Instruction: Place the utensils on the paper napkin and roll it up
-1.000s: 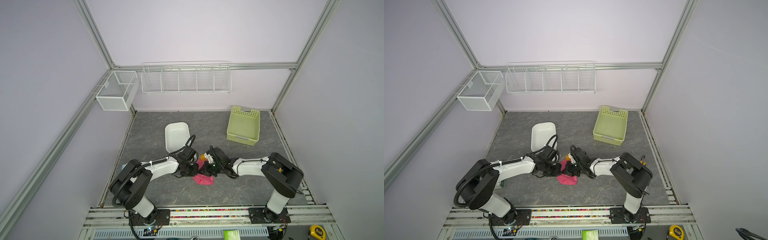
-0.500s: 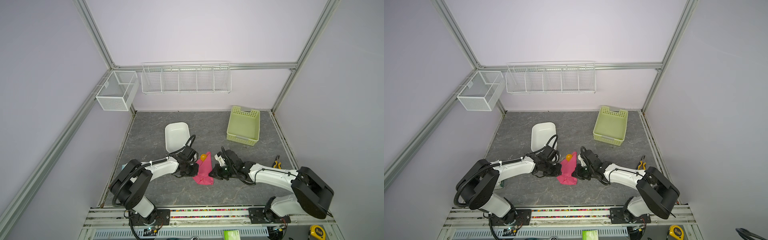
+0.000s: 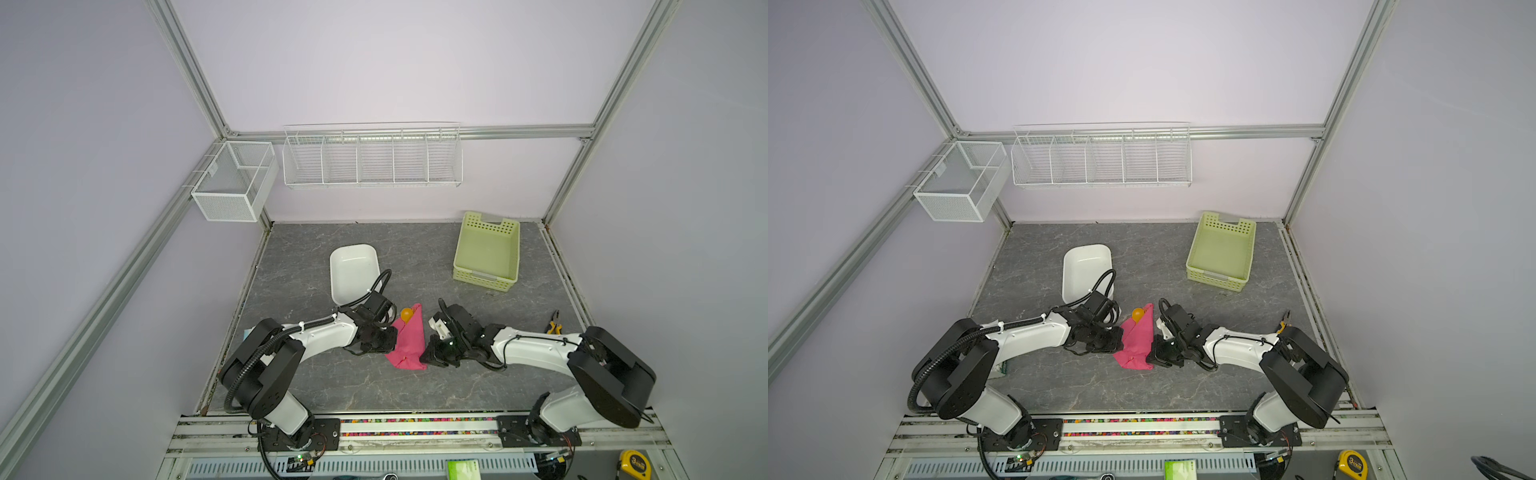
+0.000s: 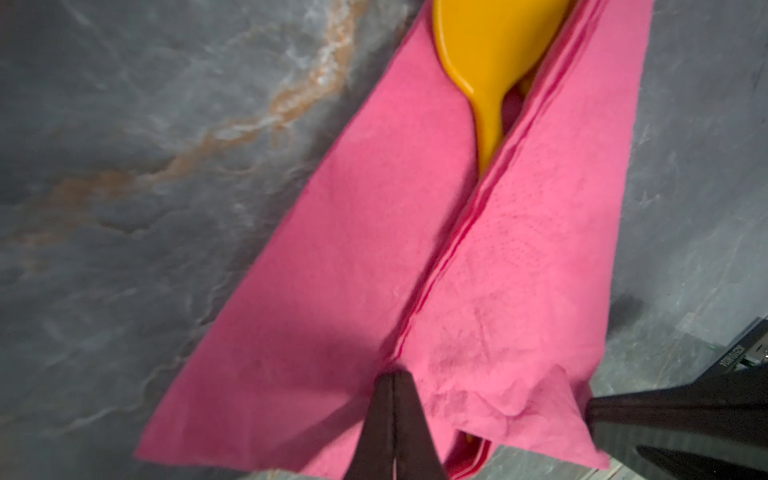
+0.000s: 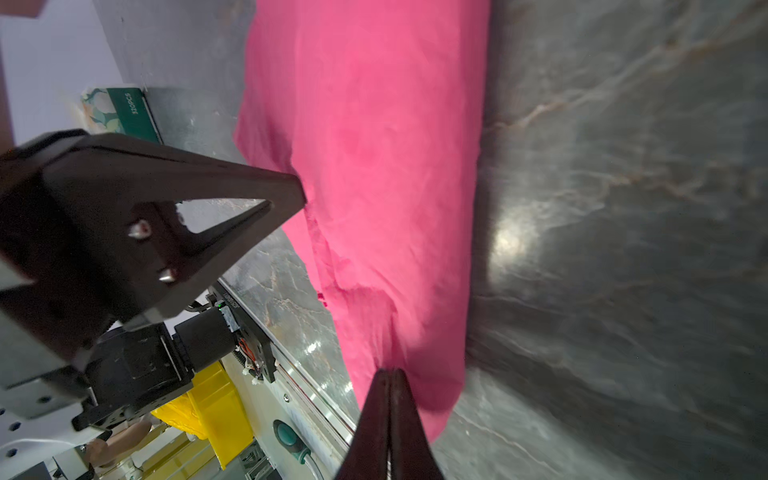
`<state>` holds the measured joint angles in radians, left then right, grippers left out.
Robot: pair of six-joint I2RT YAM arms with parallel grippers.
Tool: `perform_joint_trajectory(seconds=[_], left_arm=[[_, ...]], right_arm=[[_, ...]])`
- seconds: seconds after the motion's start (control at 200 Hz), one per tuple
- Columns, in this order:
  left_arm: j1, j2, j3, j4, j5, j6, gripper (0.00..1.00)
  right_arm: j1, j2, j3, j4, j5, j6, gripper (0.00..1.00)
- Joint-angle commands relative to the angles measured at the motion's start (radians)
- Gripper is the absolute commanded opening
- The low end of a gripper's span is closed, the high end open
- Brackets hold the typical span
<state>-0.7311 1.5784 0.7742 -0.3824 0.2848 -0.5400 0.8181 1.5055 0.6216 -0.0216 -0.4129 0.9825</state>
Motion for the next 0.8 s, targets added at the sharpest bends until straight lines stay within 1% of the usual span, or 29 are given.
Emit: perform_joint_trajectory(seconds=[0.0, 0.125, 0.3, 0.585, 0.675, 0.795], left_arm=[[0.002, 0.032, -0.005, -0.040, -0.041, 0.016, 0.00], [0.002, 0.026, -0.001, -0.044, -0.043, 0.015, 0.00], [0.002, 0.014, 0.011, -0.055, -0.043, 0.018, 0.00], [0.002, -0.090, 0.086, -0.107, -0.049, 0.020, 0.00], [0.002, -0.103, 0.102, -0.118, -0.025, 0.025, 0.00], [0.001, -0.100, 0.093, -0.080, 0.025, 0.017, 0.00]], right_arm=[[-0.002, 0.035, -0.023, 0.026, -0.007, -0.006, 0.07], [-0.002, 0.064, -0.034, 0.052, -0.008, 0.002, 0.07], [-0.004, 0.071, -0.042, 0.043, 0.005, -0.003, 0.07], [-0.003, 0.059, -0.049, 0.032, 0.017, -0.001, 0.07], [-0.003, 0.054, -0.047, 0.029, 0.020, -0.001, 0.07], [-0.004, 0.048, -0.045, 0.025, 0.023, -0.002, 0.07]])
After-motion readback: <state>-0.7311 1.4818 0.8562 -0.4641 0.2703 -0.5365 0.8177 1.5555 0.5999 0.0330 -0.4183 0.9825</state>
